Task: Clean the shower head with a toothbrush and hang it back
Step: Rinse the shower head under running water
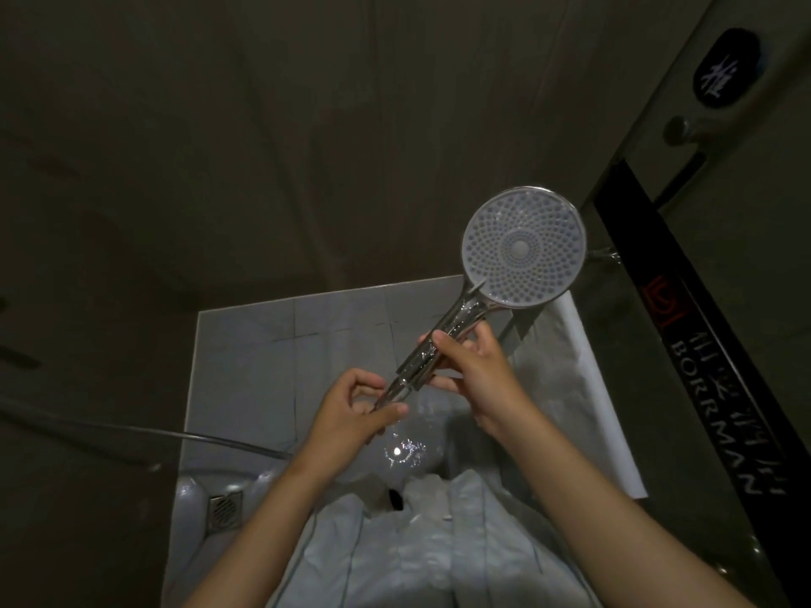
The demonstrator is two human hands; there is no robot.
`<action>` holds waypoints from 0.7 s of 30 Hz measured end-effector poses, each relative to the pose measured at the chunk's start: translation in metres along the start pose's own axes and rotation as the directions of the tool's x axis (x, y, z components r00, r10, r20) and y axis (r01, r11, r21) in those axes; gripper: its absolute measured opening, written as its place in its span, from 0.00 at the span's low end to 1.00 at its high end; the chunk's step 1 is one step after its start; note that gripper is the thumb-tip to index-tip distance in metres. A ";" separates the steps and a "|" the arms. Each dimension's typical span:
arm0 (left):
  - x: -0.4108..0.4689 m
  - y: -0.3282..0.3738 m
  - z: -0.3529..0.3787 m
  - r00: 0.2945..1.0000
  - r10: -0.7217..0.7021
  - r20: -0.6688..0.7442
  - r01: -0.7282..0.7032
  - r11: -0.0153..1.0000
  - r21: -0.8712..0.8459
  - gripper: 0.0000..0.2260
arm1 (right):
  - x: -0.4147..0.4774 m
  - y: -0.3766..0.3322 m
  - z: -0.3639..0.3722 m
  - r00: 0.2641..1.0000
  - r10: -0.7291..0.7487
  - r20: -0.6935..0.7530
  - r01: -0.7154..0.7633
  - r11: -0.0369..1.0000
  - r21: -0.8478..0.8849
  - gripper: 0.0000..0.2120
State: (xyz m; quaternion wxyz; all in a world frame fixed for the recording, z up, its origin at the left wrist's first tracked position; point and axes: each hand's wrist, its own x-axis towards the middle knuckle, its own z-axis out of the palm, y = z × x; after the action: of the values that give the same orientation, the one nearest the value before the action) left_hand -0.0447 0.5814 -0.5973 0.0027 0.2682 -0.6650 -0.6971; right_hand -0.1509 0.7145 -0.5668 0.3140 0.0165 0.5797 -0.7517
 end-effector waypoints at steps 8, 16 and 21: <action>0.001 0.003 -0.002 0.995 0.010 0.100 -0.014 0.999 0.037 0.08 | 0.003 -0.001 -0.004 0.999 0.001 -0.046 -0.001 1.000 -0.006 0.07; 0.006 0.000 0.000 0.995 -0.029 0.093 0.027 0.999 0.025 0.09 | 0.006 -0.004 -0.001 0.997 -0.022 -0.075 0.024 1.000 0.019 0.07; 0.006 0.001 -0.003 0.996 0.051 0.067 -0.055 0.996 0.068 0.11 | 0.006 -0.002 0.000 0.996 -0.022 -0.085 0.026 0.999 0.039 0.07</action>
State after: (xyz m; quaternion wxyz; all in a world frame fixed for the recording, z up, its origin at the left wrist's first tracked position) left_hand -0.0496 0.5766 -0.5982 -0.0099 0.2275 -0.6956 -0.6814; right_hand -0.1563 0.7119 -0.5670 0.2799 0.0476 0.5774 -0.7655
